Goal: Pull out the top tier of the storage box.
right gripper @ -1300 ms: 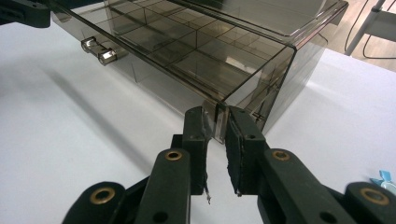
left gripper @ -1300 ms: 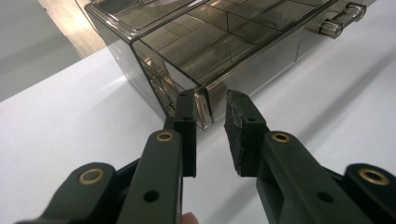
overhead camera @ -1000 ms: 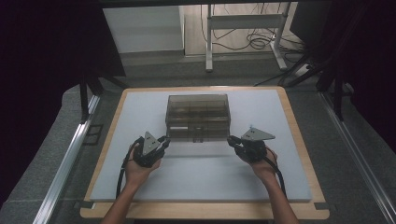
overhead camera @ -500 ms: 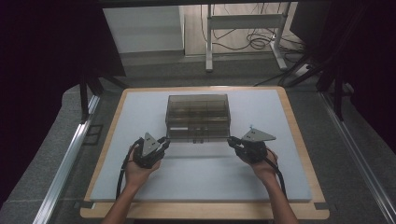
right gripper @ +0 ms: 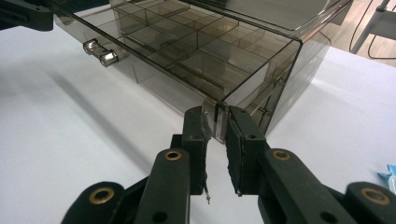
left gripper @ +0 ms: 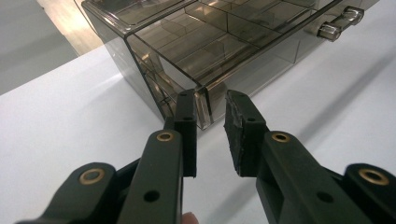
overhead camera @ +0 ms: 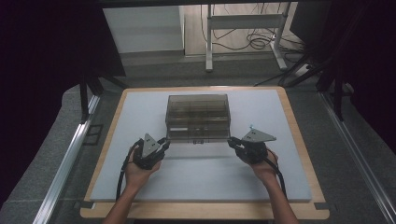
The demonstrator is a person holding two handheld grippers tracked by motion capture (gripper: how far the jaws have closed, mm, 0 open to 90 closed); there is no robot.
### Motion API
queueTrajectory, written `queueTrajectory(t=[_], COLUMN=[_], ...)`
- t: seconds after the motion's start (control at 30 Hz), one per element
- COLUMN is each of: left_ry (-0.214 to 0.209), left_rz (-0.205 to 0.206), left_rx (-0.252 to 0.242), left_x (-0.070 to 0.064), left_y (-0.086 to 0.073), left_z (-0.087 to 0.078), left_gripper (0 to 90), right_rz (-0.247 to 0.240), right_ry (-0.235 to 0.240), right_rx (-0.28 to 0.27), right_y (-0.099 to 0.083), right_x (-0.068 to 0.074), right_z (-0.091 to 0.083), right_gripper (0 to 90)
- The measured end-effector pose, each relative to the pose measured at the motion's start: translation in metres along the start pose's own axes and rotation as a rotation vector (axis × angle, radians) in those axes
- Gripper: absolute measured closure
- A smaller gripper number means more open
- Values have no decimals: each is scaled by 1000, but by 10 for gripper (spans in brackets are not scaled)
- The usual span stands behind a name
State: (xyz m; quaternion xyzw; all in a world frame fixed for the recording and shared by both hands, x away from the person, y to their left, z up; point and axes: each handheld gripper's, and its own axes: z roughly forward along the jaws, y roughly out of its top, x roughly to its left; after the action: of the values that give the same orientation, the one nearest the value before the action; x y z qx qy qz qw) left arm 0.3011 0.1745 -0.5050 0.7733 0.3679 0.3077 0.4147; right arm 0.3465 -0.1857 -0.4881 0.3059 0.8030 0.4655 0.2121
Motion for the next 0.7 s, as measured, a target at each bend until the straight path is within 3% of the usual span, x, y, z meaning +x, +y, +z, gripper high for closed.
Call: queueTrajectory(t=[0.7], left_ry=[-3], left_rz=[-3], left_rx=[2], left_x=[1], left_y=[-1], left_z=[-1], left_gripper=[755], right_rz=[0], right_ry=[11], right_rx=[4], right_y=[-1], right_x=[1], right_z=[-1], right_gripper=[769])
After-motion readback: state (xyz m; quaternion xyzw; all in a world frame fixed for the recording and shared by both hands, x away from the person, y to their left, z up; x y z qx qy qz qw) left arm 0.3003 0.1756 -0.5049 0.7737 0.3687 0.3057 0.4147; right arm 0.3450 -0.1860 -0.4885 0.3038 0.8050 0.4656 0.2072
